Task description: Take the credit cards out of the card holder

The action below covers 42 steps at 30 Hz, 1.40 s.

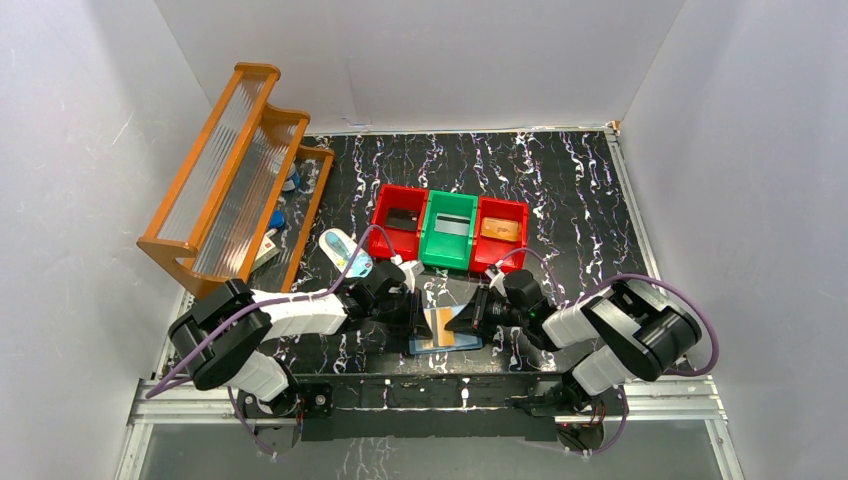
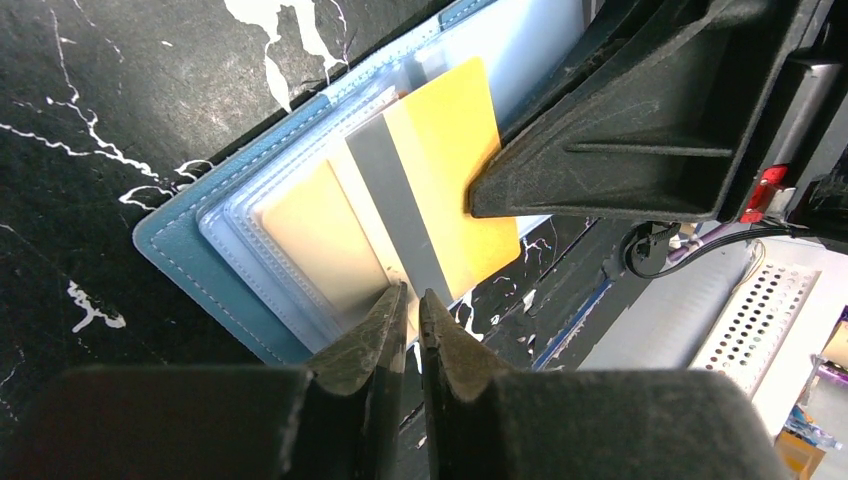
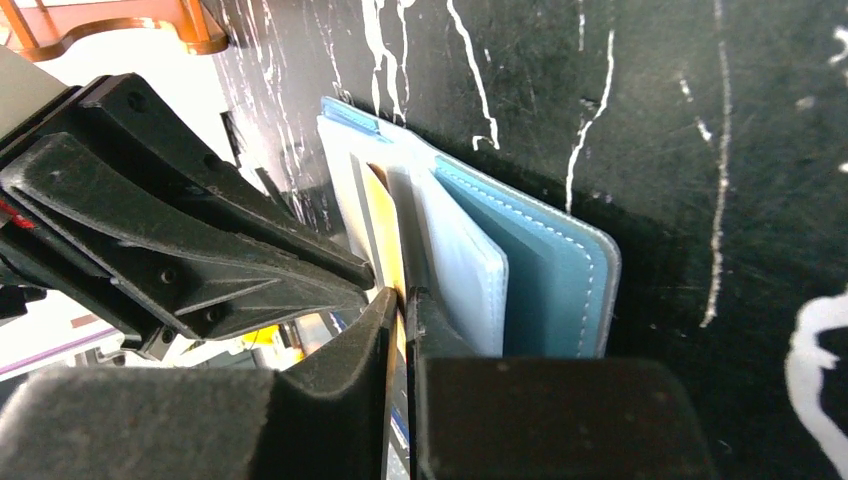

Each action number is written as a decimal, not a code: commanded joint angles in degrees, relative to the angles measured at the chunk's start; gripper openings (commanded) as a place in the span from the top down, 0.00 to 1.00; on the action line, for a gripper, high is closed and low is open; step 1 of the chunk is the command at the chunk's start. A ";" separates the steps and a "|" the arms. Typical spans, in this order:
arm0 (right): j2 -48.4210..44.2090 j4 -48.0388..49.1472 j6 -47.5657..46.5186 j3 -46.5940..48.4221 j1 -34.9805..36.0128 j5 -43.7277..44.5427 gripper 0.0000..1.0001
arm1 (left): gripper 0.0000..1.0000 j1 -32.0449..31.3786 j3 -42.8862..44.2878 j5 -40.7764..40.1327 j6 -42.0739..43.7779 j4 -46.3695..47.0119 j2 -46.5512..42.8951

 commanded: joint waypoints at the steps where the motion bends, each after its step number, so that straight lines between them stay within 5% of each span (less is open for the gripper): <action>1: -2.15 4.02 0.09 -0.57 0.93 -1.17 0.89 | 0.90 -0.32 -2.99 -3.14 1.21 -7.13 0.09; 8: -14.18 -12.65 -4.06 -0.49 0.82 7.66 1.00 | 0.90 -0.26 -3.86 -4.03 1.45 -8.58 -1.23; 21: -30.86 -35.28 -10.56 3.87 0.72 15.60 1.00 | 0.84 -0.27 -2.31 -4.40 2.82 -11.13 -5.12; 29: -36.70 -41.54 -12.73 7.24 0.73 17.77 1.00 | 0.61 -0.26 1.18 -7.42 4.26 -17.61 -12.26; 36: -38.66 -50.13 -19.17 15.93 0.77 23.58 1.00 | 0.31 0.01 8.66 -20.06 8.91 -33.56 -18.20; 42: -37.50 -55.20 -26.55 23.37 0.71 30.40 1.00 | 0.18 5.39 15.68 -25.03 12.98 -44.53 -22.61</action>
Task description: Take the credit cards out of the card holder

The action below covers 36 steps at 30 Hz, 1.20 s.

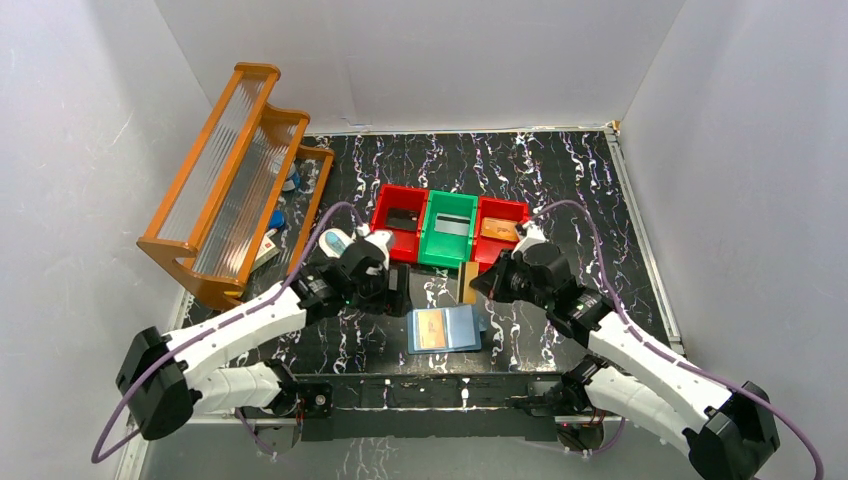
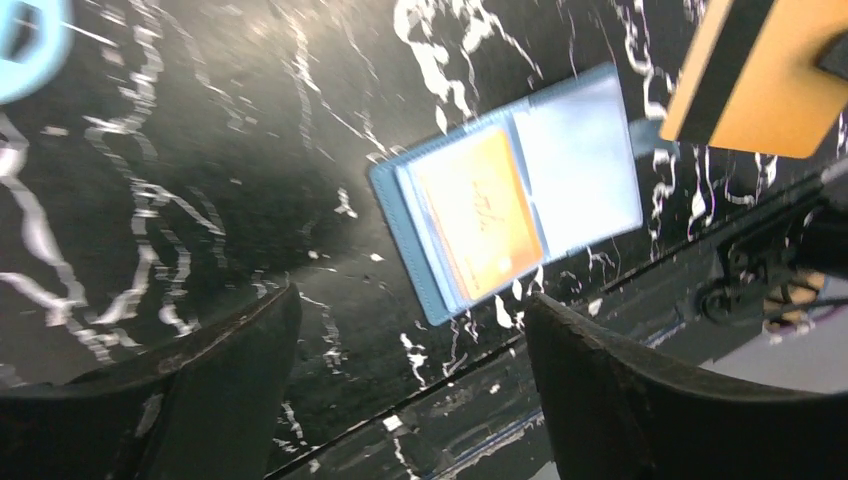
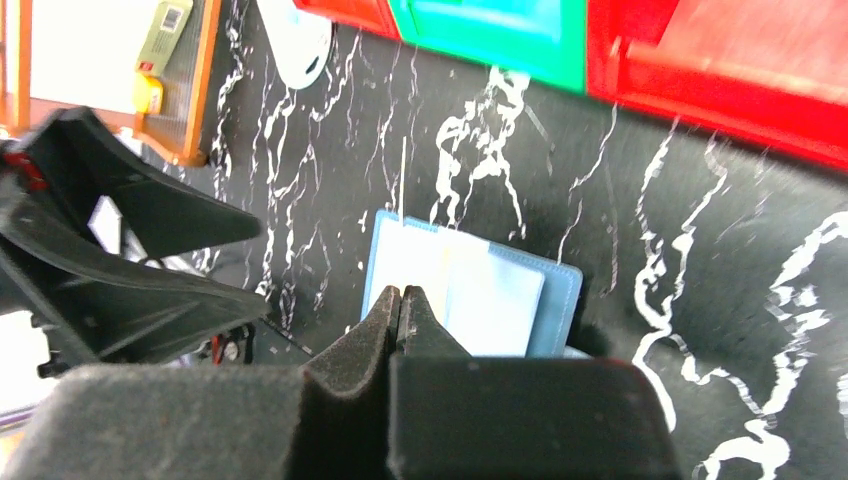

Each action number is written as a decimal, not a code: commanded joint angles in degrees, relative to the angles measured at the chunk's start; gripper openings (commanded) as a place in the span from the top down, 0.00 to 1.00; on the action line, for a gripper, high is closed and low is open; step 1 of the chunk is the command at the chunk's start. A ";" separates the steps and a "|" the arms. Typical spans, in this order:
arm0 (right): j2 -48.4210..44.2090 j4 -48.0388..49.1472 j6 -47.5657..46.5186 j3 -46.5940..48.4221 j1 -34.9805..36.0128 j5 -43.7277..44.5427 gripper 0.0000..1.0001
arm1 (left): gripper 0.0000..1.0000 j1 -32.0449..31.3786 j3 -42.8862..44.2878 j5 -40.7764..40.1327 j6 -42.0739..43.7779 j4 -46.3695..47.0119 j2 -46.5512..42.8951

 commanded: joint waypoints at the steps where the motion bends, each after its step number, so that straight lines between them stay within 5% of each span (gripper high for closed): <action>1: 0.36 -4.22 -8.05 6.65 -0.19 7.55 1.00 | 0.17 5.67 4.70 -6.24 5.27 -11.88 -4.43; 9: 4.12 -7.38 -21.92 15.54 -0.25 20.36 1.00 | 0.07 12.68 4.34 -9.23 10.12 -15.56 -12.15; 20: 15.40 -2.47 -60.56 21.86 -0.61 29.75 1.00 | 0.02 12.67 0.23 -11.85 11.43 -10.75 -19.25; 36: 30.02 5.29 -85.87 22.41 -8.36 19.56 1.00 | 0.02 12.69 0.63 -12.72 11.83 -11.65 -20.06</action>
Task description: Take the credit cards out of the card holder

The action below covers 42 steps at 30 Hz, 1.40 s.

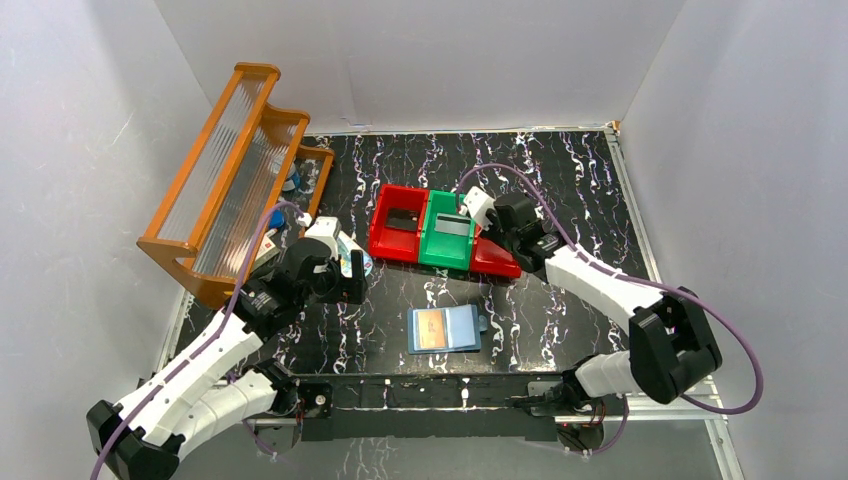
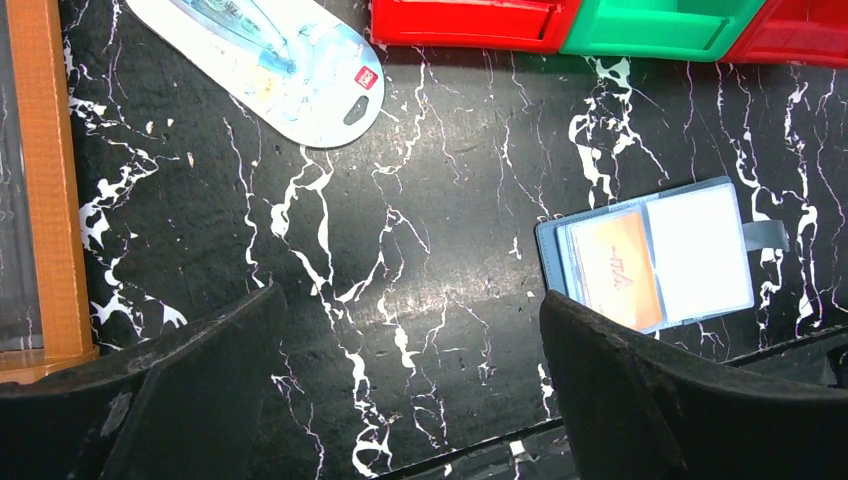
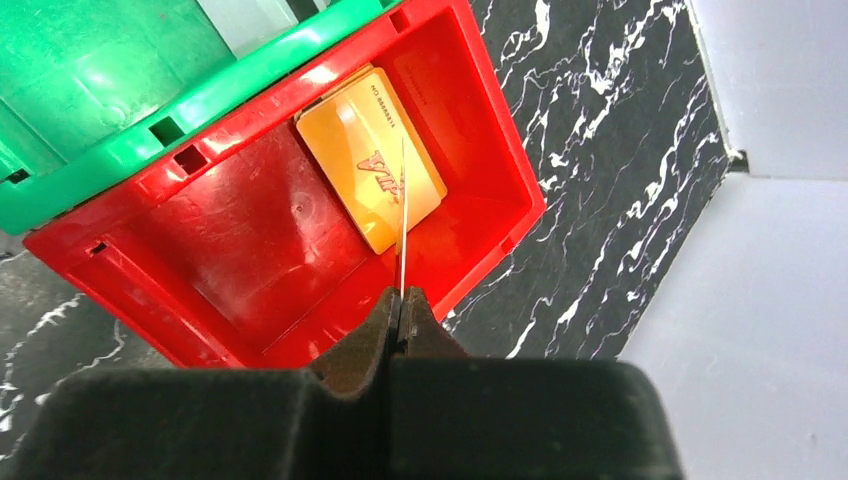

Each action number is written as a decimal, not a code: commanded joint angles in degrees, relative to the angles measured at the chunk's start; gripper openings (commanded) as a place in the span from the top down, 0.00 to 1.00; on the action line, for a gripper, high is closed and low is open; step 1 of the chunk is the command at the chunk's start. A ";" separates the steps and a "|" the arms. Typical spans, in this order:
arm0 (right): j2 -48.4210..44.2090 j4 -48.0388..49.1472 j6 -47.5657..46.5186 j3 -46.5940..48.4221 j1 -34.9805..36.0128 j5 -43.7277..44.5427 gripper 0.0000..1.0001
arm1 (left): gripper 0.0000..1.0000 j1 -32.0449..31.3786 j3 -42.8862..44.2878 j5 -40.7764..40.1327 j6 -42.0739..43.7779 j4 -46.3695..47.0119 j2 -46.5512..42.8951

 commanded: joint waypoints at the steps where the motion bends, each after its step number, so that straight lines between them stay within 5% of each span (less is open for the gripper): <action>1: 1.04 6.68 -8.59 2.04 -2.44 -3.70 1.00 | 0.02 0.18 0.03 -1.77 1.02 -0.33 -1.38; 28: 17.28 19.00 -23.87 1.83 -4.45 -3.61 1.00 | 0.02 0.21 0.24 -1.32 1.83 -0.55 -0.75; 42: 18.13 18.02 -22.53 -0.67 -4.72 -5.15 0.86 | 0.02 0.16 0.24 -1.58 1.74 -0.73 -0.37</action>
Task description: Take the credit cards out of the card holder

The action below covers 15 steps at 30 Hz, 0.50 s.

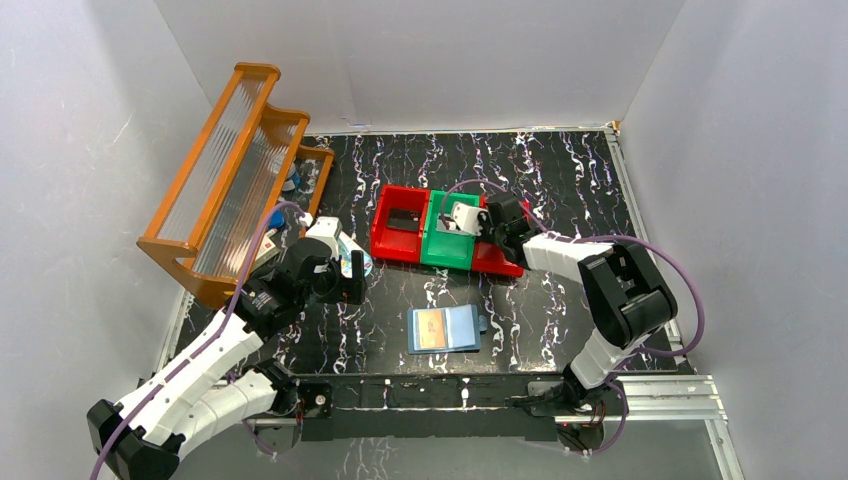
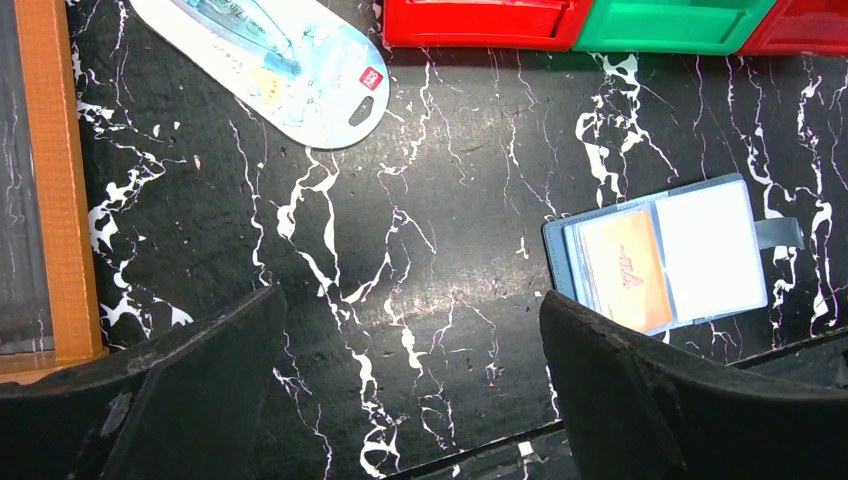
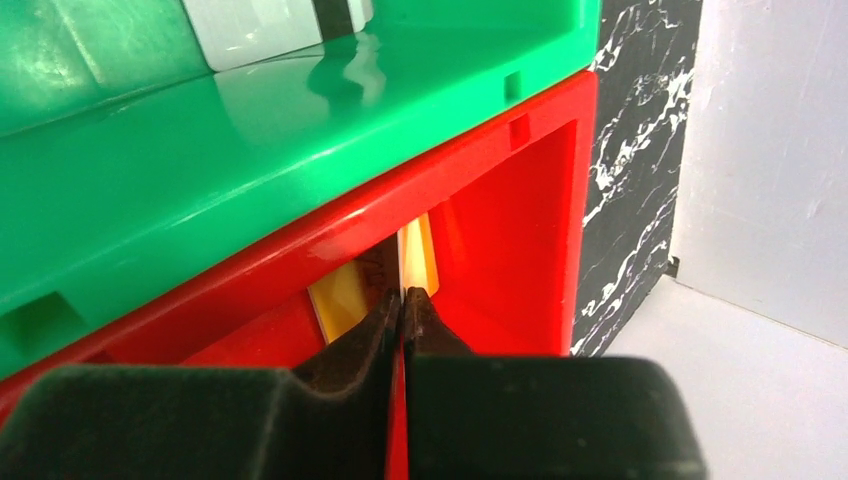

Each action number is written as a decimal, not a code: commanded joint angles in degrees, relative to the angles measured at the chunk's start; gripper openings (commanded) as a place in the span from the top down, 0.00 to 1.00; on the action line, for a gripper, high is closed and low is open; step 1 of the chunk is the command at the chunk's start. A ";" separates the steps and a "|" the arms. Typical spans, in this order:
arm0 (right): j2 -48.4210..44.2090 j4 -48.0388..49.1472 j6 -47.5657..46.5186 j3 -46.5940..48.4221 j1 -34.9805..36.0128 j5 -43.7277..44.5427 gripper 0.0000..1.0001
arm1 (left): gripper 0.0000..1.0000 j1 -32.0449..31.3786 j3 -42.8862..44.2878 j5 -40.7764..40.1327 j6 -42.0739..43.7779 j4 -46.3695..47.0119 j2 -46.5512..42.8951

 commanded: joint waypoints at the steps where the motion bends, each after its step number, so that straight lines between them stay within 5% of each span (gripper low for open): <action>1: -0.31 1.92 0.22 -1.28 -0.39 -0.51 0.83 | 0.02 0.20 0.18 -1.21 0.72 -0.71 -0.23; 15: -8.44 -4.87 7.49 0.78 -0.47 -2.39 0.59 | 0.02 0.21 0.20 -1.19 0.63 -0.71 0.15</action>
